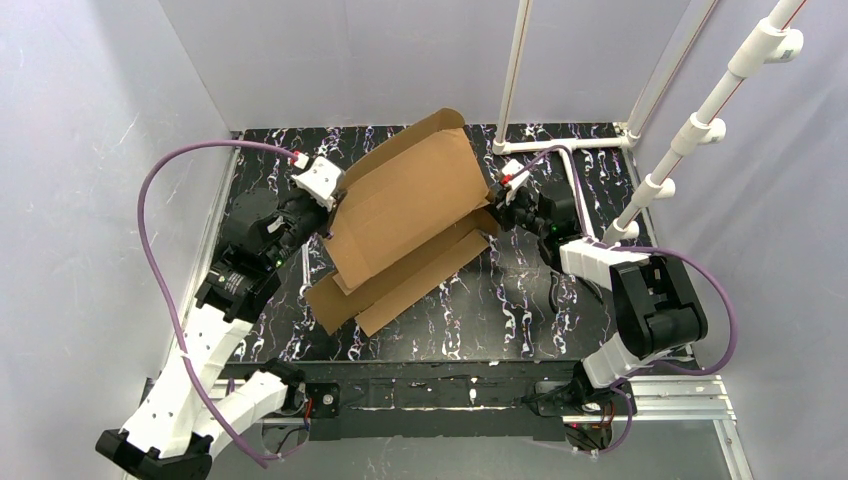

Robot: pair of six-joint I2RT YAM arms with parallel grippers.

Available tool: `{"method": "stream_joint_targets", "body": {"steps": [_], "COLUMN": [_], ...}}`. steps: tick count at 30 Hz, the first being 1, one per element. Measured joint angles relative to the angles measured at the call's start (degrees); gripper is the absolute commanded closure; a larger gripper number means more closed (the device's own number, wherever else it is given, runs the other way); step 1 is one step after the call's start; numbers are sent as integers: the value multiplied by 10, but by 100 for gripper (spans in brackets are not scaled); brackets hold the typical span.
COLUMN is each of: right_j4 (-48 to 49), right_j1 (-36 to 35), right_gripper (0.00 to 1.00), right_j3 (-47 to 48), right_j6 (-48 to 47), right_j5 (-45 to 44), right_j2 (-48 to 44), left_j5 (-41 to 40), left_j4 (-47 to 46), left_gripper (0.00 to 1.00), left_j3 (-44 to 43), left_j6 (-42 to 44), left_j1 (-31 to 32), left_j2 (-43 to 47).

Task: Fold the paper box
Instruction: Fold the paper box at the center of the board.

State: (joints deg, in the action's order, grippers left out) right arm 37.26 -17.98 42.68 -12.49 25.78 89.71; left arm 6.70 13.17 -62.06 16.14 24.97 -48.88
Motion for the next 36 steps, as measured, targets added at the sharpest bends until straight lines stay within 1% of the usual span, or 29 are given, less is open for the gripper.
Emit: {"method": "stream_joint_targets", "body": {"steps": [3, 7, 17, 21, 23, 28, 31, 36], "right_j4": [2, -3, -17, -44, -76, -95, -94, -88], "right_j1": [-1, -1, -5, -12, -29, -48, -50, -54], "right_gripper": [99, 99, 99, 99, 99, 99, 99, 99], "right_j3": [-21, -23, -23, -23, -23, -23, -23, -23], "right_j6": [-11, -14, -17, -33, -48, -61, -45, 47], "right_j5": [0, 1, 12, 14, 13, 4, -5, -30], "right_j2": [-4, -11, -26, -43, -54, -62, -62, -62], "left_j5": [-27, -44, -41, -30, -28, -25, -17, -10], "left_j4": [-9, -30, -43, -42, -43, -57, -63, -67], "left_gripper": [100, 100, 100, 100, 100, 100, 100, 100], "left_j3": [0, 6, 8, 9, 10, 24, 35, 58], "left_j6": [4, 4, 19, 24, 25, 24, 22, 12], "left_j1": [0, 0, -1, -2, -2, -6, -6, -6], "left_j2": [1, 13, 36, 37, 38, 48, 60, 89]}}
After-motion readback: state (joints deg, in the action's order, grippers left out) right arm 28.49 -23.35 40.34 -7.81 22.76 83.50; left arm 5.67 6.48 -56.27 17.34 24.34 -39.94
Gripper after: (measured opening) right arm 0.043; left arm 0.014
